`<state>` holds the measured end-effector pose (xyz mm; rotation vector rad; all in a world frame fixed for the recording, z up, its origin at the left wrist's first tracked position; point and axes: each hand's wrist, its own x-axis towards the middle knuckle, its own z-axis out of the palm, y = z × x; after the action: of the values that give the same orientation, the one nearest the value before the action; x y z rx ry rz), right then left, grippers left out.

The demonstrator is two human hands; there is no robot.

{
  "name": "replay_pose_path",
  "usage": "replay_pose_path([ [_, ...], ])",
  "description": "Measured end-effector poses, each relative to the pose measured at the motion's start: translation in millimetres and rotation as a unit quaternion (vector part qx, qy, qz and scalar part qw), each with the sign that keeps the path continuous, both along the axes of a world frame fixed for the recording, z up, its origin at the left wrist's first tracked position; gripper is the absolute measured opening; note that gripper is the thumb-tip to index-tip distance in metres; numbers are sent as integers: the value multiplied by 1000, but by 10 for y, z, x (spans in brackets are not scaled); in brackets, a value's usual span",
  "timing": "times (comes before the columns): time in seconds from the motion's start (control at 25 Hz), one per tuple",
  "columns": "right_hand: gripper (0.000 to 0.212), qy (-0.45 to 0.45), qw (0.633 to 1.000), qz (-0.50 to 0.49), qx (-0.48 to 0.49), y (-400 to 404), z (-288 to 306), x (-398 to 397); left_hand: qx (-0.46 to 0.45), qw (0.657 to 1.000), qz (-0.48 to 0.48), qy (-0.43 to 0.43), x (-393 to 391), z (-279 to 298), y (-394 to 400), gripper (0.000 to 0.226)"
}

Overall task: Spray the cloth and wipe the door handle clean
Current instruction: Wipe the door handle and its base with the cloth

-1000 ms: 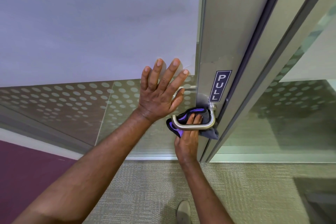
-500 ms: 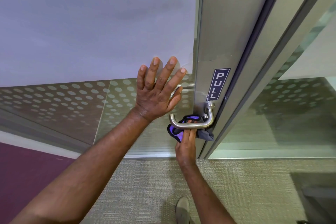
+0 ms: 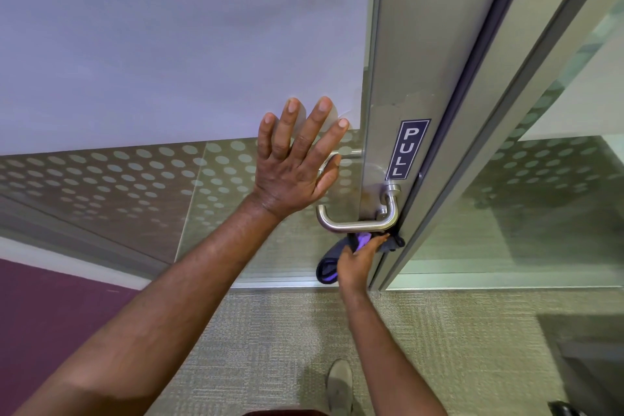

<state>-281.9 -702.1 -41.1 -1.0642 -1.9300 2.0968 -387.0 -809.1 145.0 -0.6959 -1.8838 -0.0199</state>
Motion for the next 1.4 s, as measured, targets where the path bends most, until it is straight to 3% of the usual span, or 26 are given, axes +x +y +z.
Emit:
replay_pose_path([
  [0.16,88,-31,992,-76,-98,118,27,-104,2,1000,-5,-2,-5,-11,-4,82],
  [0.36,85,-34,992,-83,-92,91,85,-101,1,1000,-6,-2,6,9,4,83],
  [0.6,95,27,999,35,12,-131,256,69,1,1000,-4,-6,13,24,8,71],
  [0.8,103,113,968,148,167,-201,312,293,3,1000,-4,-3,16,38,3,71],
  [0.92,102,161,933,146,287,-200,373,265,4,1000,-10,-5,31,45,2,72],
  [1.04,116,159,891,139,402,-104,406,141,8,1000,-13,-6,46,60,5,72],
  [1.2,77,204,839,128,488,63,354,8,5,1000,-13,0,38,62,4,71],
  [1.28,75,210,832,123,499,104,339,-21,5,1000,-16,0,31,51,7,71],
  [1.4,93,201,841,118,489,107,312,-49,6,1000,-13,-1,23,45,2,71],
])
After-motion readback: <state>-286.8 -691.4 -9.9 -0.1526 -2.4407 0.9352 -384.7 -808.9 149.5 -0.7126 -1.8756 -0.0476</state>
